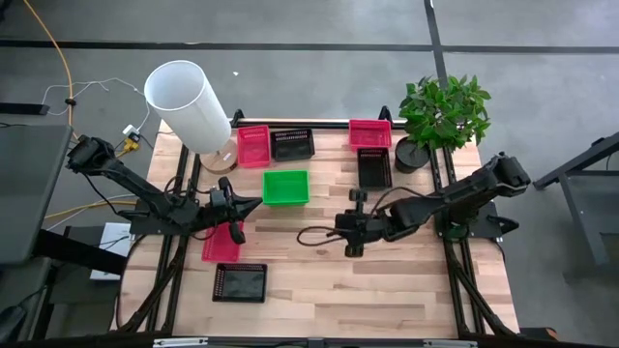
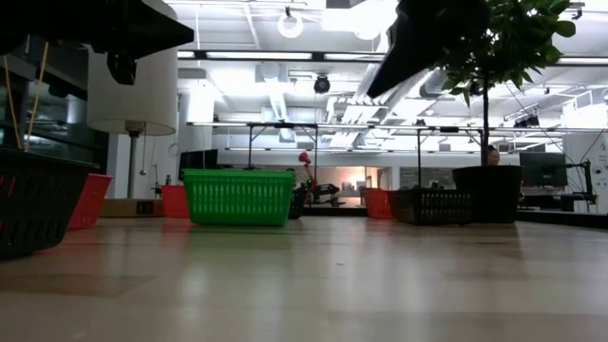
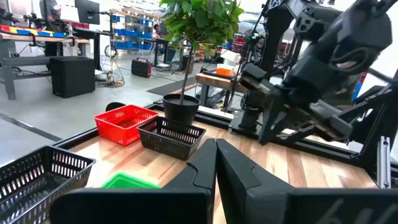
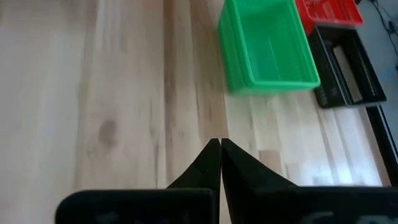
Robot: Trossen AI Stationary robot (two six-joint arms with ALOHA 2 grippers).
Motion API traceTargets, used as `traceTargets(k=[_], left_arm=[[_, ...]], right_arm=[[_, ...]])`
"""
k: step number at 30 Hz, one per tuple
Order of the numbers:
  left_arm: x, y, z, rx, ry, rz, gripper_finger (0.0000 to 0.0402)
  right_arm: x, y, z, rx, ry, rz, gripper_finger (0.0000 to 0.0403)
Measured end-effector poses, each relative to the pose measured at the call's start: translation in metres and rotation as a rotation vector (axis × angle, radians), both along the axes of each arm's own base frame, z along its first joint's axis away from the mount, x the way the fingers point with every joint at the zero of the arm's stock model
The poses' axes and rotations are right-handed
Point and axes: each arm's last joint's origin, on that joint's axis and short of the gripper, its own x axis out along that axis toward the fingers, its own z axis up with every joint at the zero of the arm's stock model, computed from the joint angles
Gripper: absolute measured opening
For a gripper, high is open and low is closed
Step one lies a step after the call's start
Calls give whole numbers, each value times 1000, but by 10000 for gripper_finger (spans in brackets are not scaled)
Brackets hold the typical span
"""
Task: Stack baskets by color
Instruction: Stack the right top black basket on top of the left top black basket
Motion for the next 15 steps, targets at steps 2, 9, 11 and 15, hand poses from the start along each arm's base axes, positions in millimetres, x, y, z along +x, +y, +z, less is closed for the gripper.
traceTargets(k=[2,9,11,15], left_arm=[[0,0,0,0,0,0,0],[0,0,0,0,0,0,0],[0,0,0,0,0,-1,0],[0,0,0,0,0,-1,0]], right_arm=[[1,3,1,4,-18,11,0],[0,5,1,3,-18,17,0],[0,4,1,4,-19,15,0],[0,5,1,5,-21,16,0]])
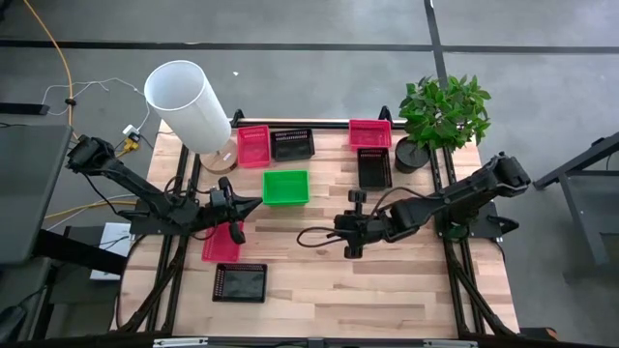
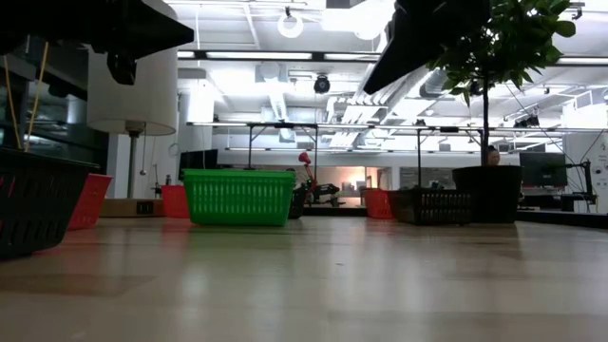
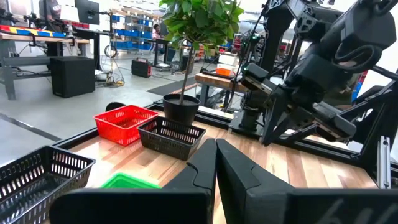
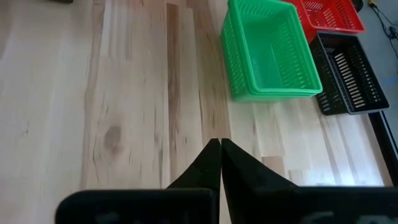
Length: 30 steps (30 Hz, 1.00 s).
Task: Stack baskets by color
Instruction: Stack the right top black basket on top of the left top black basket
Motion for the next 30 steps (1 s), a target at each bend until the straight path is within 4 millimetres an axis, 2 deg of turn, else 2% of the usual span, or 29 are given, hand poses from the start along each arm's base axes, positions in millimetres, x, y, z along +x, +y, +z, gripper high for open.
traceTargets(k=[30], left_arm=[[0,0,0,0,0,0,0]], right_arm=[[2,1,1,1,-19,16,0]])
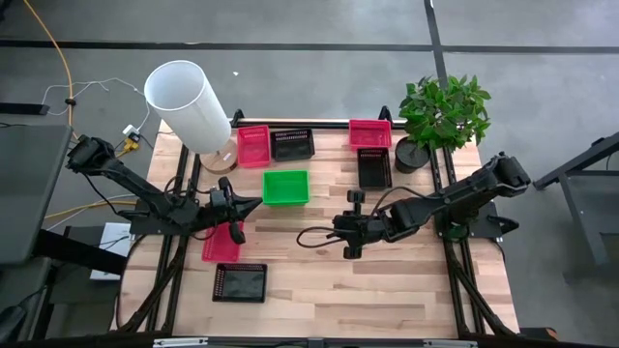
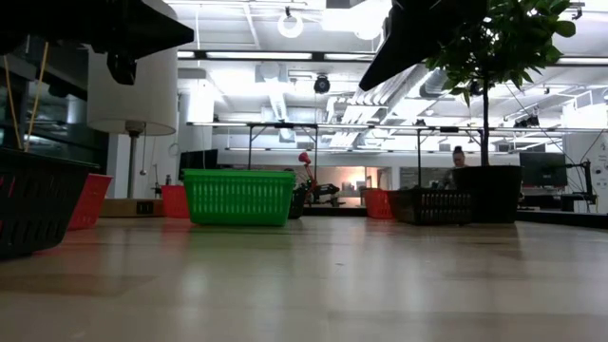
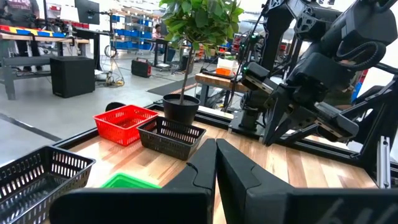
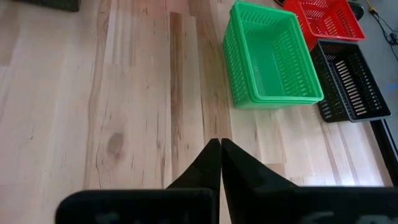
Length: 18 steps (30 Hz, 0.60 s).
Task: Stack baskets by color
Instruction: Stack the right top black basket on top of the left top black basket
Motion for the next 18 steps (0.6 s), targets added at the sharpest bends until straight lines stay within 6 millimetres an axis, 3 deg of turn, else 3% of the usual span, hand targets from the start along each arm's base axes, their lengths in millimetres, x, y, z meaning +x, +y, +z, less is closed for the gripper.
traceTargets(k=[18], left_arm=[[0,0,0,0,0,0,0]], right_arm=[[2,1,2,1,-15,38,0]])
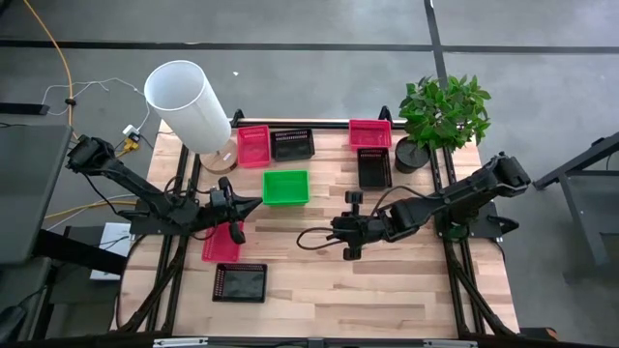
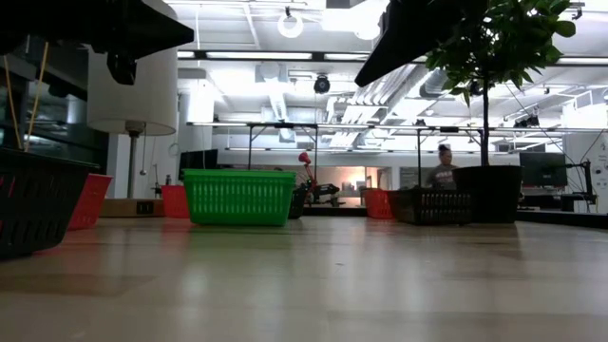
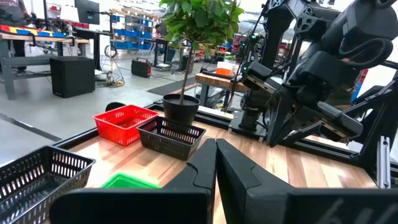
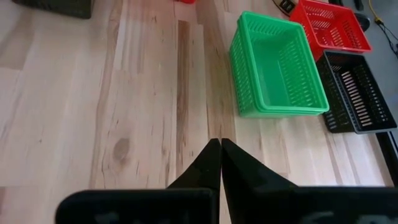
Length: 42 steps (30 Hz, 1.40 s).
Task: Stack baskets by color
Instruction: Stack the right top black basket on top of the left top black basket
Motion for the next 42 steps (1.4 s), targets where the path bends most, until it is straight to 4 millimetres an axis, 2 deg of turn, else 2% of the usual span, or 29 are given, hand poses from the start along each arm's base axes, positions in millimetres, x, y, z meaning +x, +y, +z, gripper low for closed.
traceTargets(k=[33,42], left_arm=[[0,0,0,0,-1,0,0],[0,0,0,0,0,0,0]], right_arm=[[2,0,2,-7,-20,14,0],[4,-5,2,-6,-20,2,0]])
